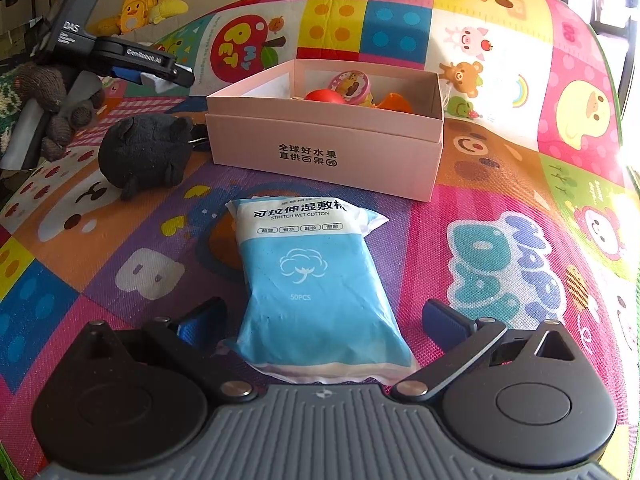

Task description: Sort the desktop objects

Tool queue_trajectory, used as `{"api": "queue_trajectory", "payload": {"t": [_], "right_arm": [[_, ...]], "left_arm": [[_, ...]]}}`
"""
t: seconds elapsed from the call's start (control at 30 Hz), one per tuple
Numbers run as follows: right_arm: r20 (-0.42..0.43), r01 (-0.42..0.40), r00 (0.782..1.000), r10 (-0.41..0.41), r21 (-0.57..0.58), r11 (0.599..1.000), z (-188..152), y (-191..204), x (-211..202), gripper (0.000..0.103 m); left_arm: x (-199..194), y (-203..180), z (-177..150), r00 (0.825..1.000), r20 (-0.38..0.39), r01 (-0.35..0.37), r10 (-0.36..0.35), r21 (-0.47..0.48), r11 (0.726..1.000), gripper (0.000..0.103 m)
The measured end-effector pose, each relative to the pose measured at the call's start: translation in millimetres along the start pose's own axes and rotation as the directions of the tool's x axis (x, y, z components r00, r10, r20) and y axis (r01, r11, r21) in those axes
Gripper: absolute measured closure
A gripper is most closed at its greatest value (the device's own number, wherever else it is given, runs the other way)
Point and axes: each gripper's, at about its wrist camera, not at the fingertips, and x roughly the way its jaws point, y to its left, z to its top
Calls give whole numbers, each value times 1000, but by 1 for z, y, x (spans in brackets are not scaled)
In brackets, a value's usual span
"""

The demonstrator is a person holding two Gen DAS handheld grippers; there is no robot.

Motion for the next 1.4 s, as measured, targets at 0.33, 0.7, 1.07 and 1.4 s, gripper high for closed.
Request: {"api": "queue_trajectory", "payload": {"t": [0.33,0.7,1.07,1.4], "right_arm": [[0,0,1000,0,0,1000,0,0,0,0],[0,0,1000,0,0,1000,0,1,0,0],[5,49,999,-49,38,998,16,14,21,0],[60,61,996,-64,49,997,9,16,21,0]], "left_arm": [[-109,-85,-58,960,39,271,-278,130,954,5],[-85,-97,-114,971,-72,231,-229,33,972,4],[-80,-68,-128,975,-35,210,-220,-178,961,2],[-83,-68,-130,974,-16,217,-224,-182,959,2]]}}
